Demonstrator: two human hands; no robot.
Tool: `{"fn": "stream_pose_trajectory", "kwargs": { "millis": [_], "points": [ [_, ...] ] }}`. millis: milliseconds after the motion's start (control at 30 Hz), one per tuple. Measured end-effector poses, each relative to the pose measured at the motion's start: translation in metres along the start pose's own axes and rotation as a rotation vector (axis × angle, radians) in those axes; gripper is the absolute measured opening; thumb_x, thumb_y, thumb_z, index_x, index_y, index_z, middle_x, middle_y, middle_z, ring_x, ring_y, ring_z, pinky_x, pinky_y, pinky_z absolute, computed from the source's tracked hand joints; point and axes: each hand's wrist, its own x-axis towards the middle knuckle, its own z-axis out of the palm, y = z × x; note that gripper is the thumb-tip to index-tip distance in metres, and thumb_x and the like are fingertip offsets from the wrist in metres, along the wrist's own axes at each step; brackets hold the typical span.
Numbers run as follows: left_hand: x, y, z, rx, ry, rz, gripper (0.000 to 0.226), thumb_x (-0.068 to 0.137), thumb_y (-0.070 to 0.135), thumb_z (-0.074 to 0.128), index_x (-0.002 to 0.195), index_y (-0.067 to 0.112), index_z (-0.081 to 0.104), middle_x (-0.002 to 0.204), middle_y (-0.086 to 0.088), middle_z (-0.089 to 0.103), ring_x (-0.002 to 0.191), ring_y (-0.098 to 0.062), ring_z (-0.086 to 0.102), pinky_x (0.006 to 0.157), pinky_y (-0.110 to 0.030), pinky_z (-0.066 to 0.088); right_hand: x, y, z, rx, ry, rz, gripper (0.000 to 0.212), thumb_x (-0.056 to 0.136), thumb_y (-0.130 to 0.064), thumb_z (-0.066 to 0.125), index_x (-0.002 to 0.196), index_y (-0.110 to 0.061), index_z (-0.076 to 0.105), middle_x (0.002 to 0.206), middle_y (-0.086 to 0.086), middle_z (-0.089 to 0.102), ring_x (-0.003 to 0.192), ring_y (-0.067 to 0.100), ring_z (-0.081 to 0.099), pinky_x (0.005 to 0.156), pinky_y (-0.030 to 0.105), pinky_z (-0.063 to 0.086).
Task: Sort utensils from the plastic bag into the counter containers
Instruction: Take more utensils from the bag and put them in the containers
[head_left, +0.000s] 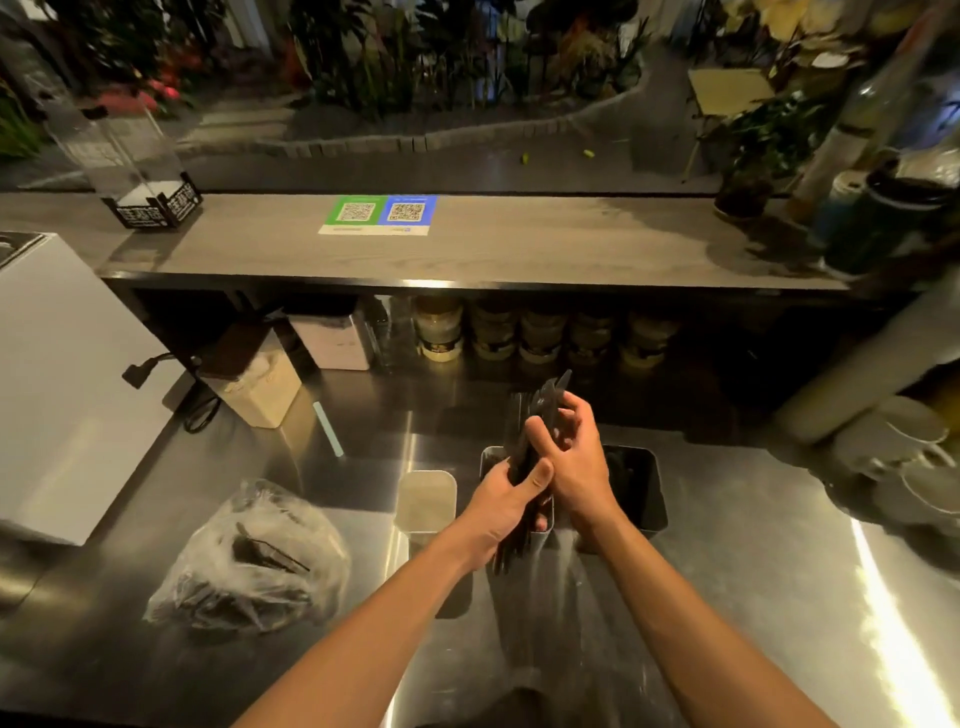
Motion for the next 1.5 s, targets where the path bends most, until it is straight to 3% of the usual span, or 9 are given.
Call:
{"fn": "stream_pose_trajectory", "kwargs": {
  "millis": [100,200,400,567,767,1033,1200,1400,1500],
  "points": [
    [0.013,-0.008,0.013,-0.019,0.048,-0.033,0.046,0.090,0.051,0.062,0.107,0.008,0.059,0.070,0.001,0.059,0.057,-0.012,0.053,0.053,-0.024,0.047,0.003,0.003,-0.022,-0.093,0.098,-0.087,0.030,0.094,-0.048,0.061,0.122,-0.040,0.052,0.116,-0.019,0.055,0.102,-0.012,0.055,0.085,0.016,0.046],
    [0.023,-0.010,0.020,0.037,0.065,-0.051,0.041,0.088,0.050,0.065,0.098,0.011,0.059,0.067,0.000,0.059,0.053,-0.014,0.051,0.052,-0.026,0.045,0.012,0.010,-0.044,-0.100,0.136,-0.091,0.016,0.098,-0.038,0.060,0.113,-0.034,0.063,0.109,-0.014,0.064,0.100,0.000,0.062,0.089,0.029,0.054],
    [0.029,-0.006,0.027,0.036,-0.074,-0.064,0.036,0.092,0.043,0.067,0.096,0.011,0.051,0.061,-0.001,0.049,0.047,-0.015,0.042,0.053,-0.026,0.041,0.030,0.014,-0.069,0.035,-0.011,0.116,0.042,0.094,-0.033,0.067,0.134,-0.024,0.056,0.105,0.001,0.070,0.101,0.013,0.068,0.087,0.028,0.054],
    [0.033,0.002,0.018,-0.111,-0.228,-0.185,0.038,0.099,0.047,0.056,0.099,0.010,0.059,0.067,-0.004,0.050,0.045,-0.012,0.045,0.050,-0.022,0.040,0.028,0.002,-0.065,0.161,-0.178,0.176,0.022,0.102,-0.032,0.054,0.114,-0.018,0.067,0.098,-0.001,0.073,0.086,0.011,0.069,0.067,0.023,0.053],
    [0.033,0.006,0.012,-0.220,-0.096,-0.212,0.034,0.096,0.041,0.060,0.100,0.009,0.069,0.078,-0.008,0.062,0.057,-0.016,0.055,0.051,-0.022,0.045,0.028,0.004,-0.048,0.138,0.059,0.076,0.020,0.104,-0.034,0.050,0.104,-0.021,0.065,0.092,0.004,0.072,0.089,0.022,0.070,0.081,0.039,0.057],
    [0.030,0.001,0.009,-0.266,-0.075,-0.185,0.030,0.098,0.038,0.061,0.102,0.010,0.071,0.087,-0.012,0.066,0.064,-0.019,0.060,0.055,-0.024,0.047,0.015,-0.003,-0.025,0.292,0.112,0.185,0.026,0.099,-0.040,0.057,0.105,-0.014,0.059,0.086,0.003,0.066,0.069,0.012,0.064,0.057,0.027,0.050],
    [0.031,-0.002,-0.003,-0.124,0.097,-0.133,0.031,0.098,0.037,0.060,0.099,0.008,0.071,0.092,-0.015,0.072,0.087,-0.027,0.072,0.064,-0.031,0.054,0.026,-0.004,-0.032,0.353,0.233,0.133,0.017,0.104,-0.034,0.050,0.109,-0.018,0.054,0.081,0.000,0.060,0.067,0.012,0.058,0.064,0.026,0.053],
    [0.031,0.001,-0.014,-0.144,0.042,-0.121,0.035,0.094,0.038,0.064,0.099,0.004,0.066,0.068,-0.006,0.054,0.058,-0.020,0.058,0.049,-0.024,0.045,0.034,-0.001,-0.030,0.136,0.039,0.176,0.048,0.083,-0.045,0.077,0.122,-0.024,0.059,0.110,-0.004,0.066,0.097,0.010,0.065,0.074,0.024,0.050],
    [0.031,0.004,-0.014,-0.154,-0.068,-0.118,0.031,0.095,0.038,0.063,0.096,0.007,0.061,0.071,-0.007,0.053,0.057,-0.020,0.055,0.049,-0.025,0.045,0.030,-0.002,-0.018,0.175,-0.138,0.214,0.038,0.084,-0.037,0.078,0.112,-0.015,0.066,0.101,0.009,0.074,0.091,0.025,0.073,0.072,0.033,0.059]
  ]
}}
